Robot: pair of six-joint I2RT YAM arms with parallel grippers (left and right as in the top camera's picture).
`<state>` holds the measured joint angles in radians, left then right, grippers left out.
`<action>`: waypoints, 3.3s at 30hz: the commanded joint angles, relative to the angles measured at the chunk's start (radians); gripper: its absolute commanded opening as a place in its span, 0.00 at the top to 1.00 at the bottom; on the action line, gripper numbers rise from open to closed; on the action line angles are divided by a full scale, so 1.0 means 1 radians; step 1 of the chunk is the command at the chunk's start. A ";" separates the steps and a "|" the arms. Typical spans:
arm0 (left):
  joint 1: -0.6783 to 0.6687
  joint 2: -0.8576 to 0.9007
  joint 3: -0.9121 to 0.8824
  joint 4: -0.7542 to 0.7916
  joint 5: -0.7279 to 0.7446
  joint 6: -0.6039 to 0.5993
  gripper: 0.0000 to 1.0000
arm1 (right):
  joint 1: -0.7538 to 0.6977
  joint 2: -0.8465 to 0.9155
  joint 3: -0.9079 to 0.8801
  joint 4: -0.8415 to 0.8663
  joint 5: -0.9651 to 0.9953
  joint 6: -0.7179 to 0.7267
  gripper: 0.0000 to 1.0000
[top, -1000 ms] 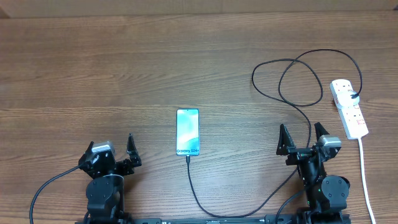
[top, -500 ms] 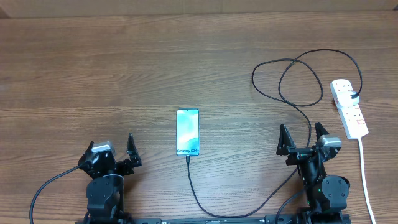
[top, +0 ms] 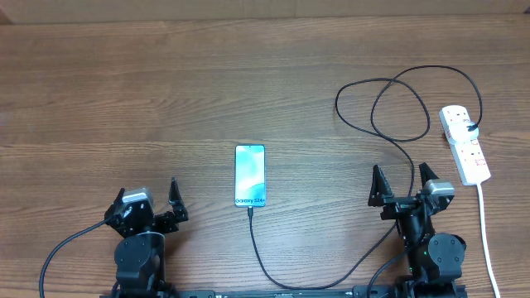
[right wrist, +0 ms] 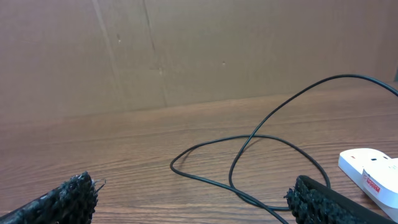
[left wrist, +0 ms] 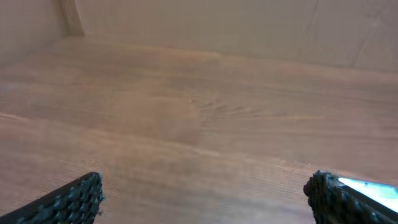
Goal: Plug charger to phone and switch on socket
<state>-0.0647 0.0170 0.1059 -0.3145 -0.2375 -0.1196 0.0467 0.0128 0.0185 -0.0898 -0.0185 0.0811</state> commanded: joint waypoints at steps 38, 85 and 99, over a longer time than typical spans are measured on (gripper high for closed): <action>0.093 -0.014 -0.101 0.235 0.264 0.141 0.00 | 0.004 -0.010 -0.011 0.005 0.010 -0.004 0.00; 0.105 -0.013 -0.101 0.237 0.264 0.090 0.00 | 0.004 -0.010 -0.011 0.005 0.010 -0.004 0.00; 0.105 -0.013 -0.101 0.237 0.264 0.090 0.00 | 0.004 -0.010 -0.011 0.005 0.010 -0.004 0.00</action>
<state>0.0338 0.0151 0.0116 -0.0807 0.0154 -0.0204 0.0467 0.0128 0.0185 -0.0898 -0.0185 0.0807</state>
